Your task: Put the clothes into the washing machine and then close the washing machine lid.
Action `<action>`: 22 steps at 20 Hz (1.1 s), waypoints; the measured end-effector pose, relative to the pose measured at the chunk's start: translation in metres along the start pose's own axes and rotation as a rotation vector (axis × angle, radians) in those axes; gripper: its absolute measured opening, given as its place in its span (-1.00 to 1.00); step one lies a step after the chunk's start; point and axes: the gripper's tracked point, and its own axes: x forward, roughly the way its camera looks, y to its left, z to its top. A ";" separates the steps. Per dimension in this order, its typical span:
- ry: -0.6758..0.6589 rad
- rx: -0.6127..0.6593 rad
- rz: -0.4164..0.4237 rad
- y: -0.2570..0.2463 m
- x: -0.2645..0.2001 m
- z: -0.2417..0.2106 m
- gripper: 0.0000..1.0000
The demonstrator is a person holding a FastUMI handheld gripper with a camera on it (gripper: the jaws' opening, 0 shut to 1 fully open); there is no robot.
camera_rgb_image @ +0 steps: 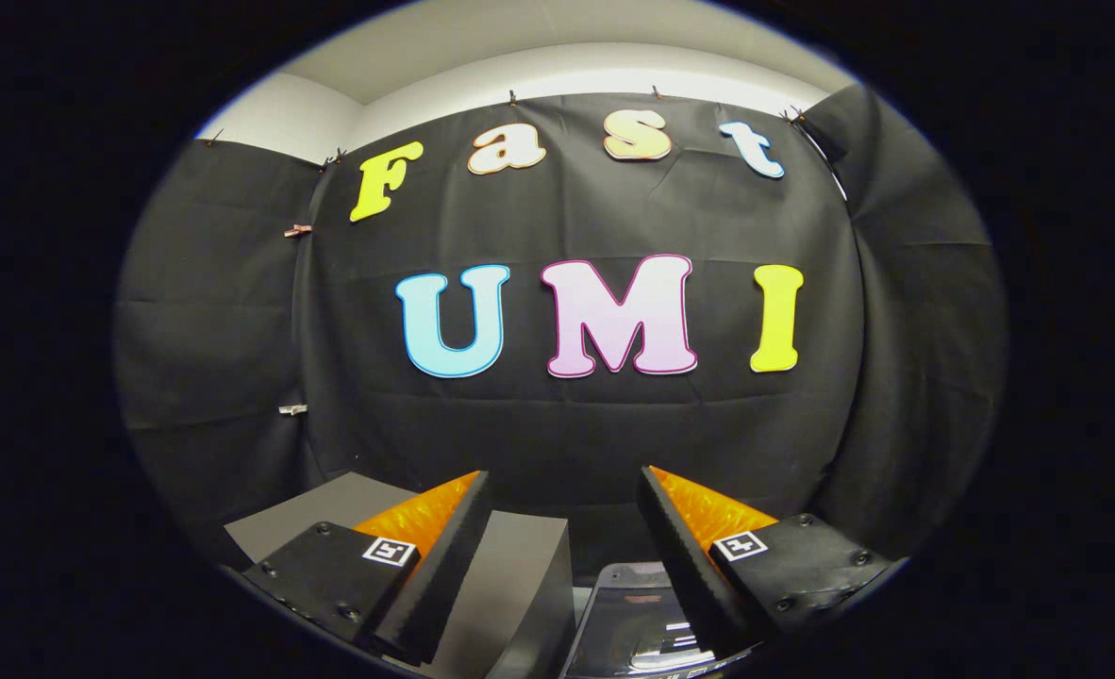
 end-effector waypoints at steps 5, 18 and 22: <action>0.016 -0.011 0.013 0.006 -0.001 -0.009 0.97; 0.020 -0.021 0.018 0.010 -0.001 -0.011 0.97; 0.016 -0.008 0.014 0.006 -0.004 -0.011 0.97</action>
